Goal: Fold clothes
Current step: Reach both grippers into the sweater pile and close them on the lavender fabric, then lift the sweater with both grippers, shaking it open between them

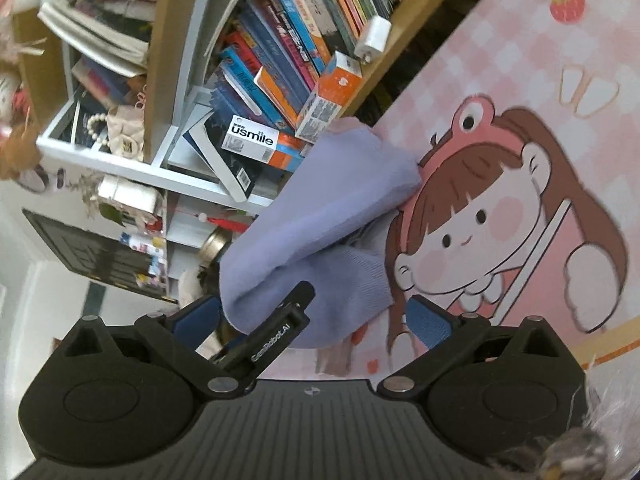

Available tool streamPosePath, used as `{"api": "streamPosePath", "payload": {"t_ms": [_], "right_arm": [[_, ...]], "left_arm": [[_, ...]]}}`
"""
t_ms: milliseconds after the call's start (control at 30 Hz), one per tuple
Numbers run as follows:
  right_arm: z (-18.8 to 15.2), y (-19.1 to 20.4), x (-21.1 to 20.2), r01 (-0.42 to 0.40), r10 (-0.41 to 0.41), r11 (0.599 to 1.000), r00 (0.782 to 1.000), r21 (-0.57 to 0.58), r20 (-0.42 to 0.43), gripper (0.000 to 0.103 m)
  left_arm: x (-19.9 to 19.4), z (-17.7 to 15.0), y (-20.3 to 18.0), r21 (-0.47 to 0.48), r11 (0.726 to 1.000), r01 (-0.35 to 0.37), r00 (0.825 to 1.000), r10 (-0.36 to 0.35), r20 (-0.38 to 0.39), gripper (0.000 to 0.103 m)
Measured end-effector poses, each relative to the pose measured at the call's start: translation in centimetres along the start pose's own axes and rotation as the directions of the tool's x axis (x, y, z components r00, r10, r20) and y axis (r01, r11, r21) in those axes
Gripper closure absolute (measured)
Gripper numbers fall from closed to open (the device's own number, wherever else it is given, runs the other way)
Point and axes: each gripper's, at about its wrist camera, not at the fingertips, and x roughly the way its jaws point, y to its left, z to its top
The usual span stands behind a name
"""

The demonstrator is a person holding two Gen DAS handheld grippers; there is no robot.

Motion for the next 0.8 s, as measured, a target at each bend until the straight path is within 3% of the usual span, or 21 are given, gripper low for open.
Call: {"api": "streamPosePath", "payload": {"t_ms": [67,133,267,467,533,567,600,700,800], "right_arm": [[0.0,-0.1,0.5,-0.01,0.01,1.0,1.0,0.028,-0.007,0.002],[0.0,-0.1,1.2,-0.028,0.029,0.998,0.999,0.05,-0.014,0.002],[0.0,-0.8,2.6,-0.045,0.052,0.989,0.998,0.142,-0.047,0.002],[-0.5,-2.5,4.6,-0.06,0.082,0.953,0.995,0.298,-0.063,0.009],[-0.9,-3.0,5.2,-0.012,0.042,0.942,0.996,0.336,-0.085,0.017],[-1.1,-3.1,5.4,0.034,0.003,0.94,0.994,0.34,-0.106,0.032],[-1.3,-3.1,5.6,0.077,-0.035,0.936,0.991,0.343,-0.127,0.053],[-1.7,-3.0,4.8,0.093,-0.059,0.94,0.992,0.33,-0.11,0.08],[-1.2,-2.2,3.0,0.078,-0.065,0.96,0.996,0.268,-0.055,0.092]], "left_arm": [[0.1,0.1,1.2,-0.051,0.998,0.036,0.998,-0.038,-0.042,0.098],[-1.1,-0.1,2.4,-0.085,0.992,0.09,0.996,-0.092,-0.022,0.099],[-5.8,-0.5,2.4,0.01,0.985,0.171,0.985,-0.171,0.033,0.099],[-12.1,-1.5,3.7,0.002,0.972,0.236,0.969,-0.236,0.072,0.099],[-13.6,-1.9,4.0,0.009,0.968,0.251,0.965,-0.251,0.077,0.099],[-14.3,-2.1,4.0,0.023,0.968,0.25,0.965,-0.251,0.082,0.099],[-15.0,-2.3,3.9,0.038,0.968,0.246,0.965,-0.249,0.087,0.099],[-16.1,-2.9,4.0,0.059,0.974,0.22,0.97,-0.225,0.09,0.099],[-16.9,-3.2,4.0,0.078,0.971,0.227,0.969,-0.233,0.084,0.099]]}}
